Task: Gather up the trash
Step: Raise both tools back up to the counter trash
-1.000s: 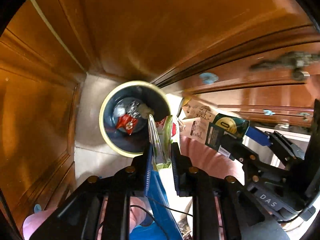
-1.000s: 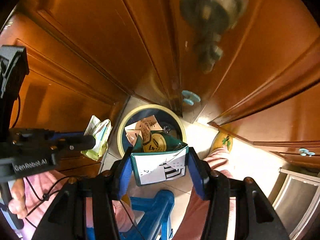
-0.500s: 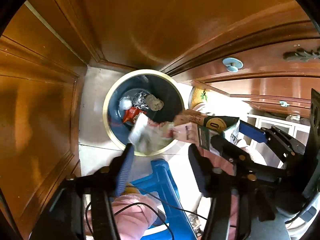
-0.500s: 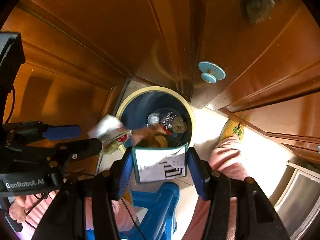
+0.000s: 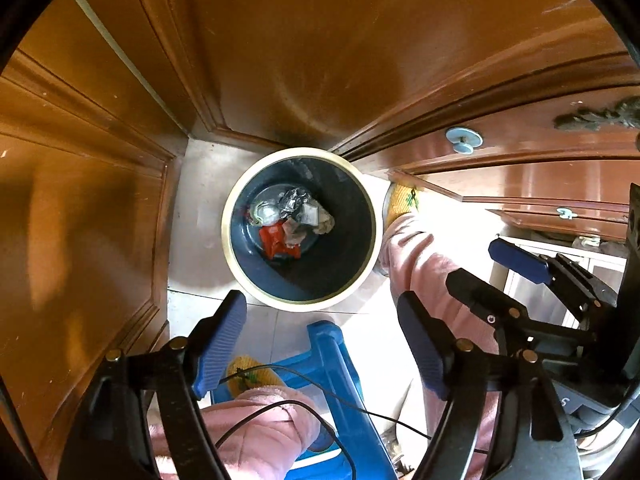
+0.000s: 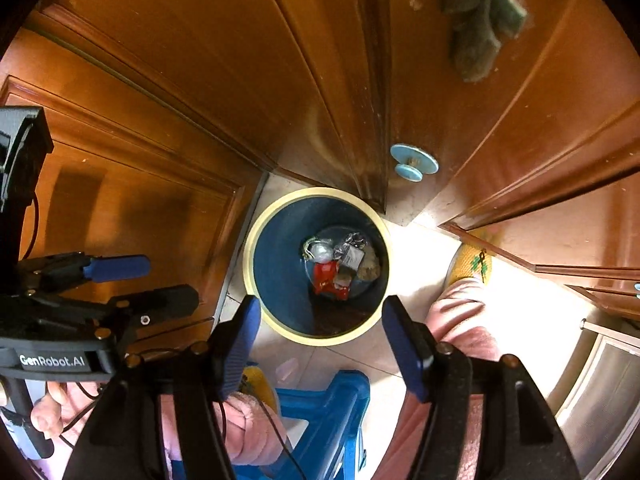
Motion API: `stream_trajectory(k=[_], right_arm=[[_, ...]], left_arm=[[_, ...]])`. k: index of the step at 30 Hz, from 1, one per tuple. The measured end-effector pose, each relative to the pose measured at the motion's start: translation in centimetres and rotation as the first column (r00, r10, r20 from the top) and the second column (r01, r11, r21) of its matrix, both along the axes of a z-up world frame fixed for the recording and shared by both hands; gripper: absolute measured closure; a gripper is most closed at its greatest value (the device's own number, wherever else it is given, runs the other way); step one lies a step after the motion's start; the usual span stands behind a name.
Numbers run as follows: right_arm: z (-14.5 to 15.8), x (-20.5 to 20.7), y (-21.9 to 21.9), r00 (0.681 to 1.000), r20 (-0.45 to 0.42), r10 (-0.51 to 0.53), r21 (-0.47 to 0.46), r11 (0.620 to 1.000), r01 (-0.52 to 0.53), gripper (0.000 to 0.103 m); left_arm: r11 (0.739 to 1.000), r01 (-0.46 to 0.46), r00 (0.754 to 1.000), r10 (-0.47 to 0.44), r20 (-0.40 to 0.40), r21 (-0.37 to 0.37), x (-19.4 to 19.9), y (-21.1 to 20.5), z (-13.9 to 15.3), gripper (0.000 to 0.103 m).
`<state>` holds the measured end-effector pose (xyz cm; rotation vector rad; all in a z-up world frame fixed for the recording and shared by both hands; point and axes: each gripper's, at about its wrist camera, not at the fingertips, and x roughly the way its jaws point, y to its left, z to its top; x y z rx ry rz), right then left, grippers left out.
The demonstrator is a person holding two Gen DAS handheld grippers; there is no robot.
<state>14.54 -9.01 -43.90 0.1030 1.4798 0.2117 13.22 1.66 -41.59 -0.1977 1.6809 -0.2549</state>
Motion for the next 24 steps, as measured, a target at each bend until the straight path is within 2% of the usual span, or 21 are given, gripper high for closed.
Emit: stream_trajectory(k=[6,15,17,20,24], right_arm=[[2.7,-0.6,-0.1,1.0,0.024,-0.01,0.0,1.0,0.01,0.04],[9.6,-2.2,-0.9,0.992,0.123,-0.015,0.009,1.0,0.014,0.04],[11.5,-2.7,-0.9,0.987,0.158,-0.008,0.006,1.0,0.007,0.04],[14.8,-3.4,-0.8,0.976,0.216,0.006,0.013,1.0,-0.009,0.04],[19.8,-3.9,-0.7,0.951,0.307,0.024,0.026,0.999,-0.033,0.04]], left_arm=[[1.0,-0.001,0.999,0.002,0.044,-0.023,-0.6,0.3,2.6,0.027],[0.997,0.022,0.982,-0.007,0.189,-0.075,-1.8,-0.4,9.7,0.021],[0.996,0.026,0.975,-0.007,0.223,-0.084,-2.2,-0.5,11.8,0.02],[0.995,0.046,0.958,-0.019,0.287,-0.089,-2.8,-0.7,15.3,0.012],[0.994,0.086,0.915,-0.052,0.401,-0.068,-3.0,-0.9,20.7,0.009]])
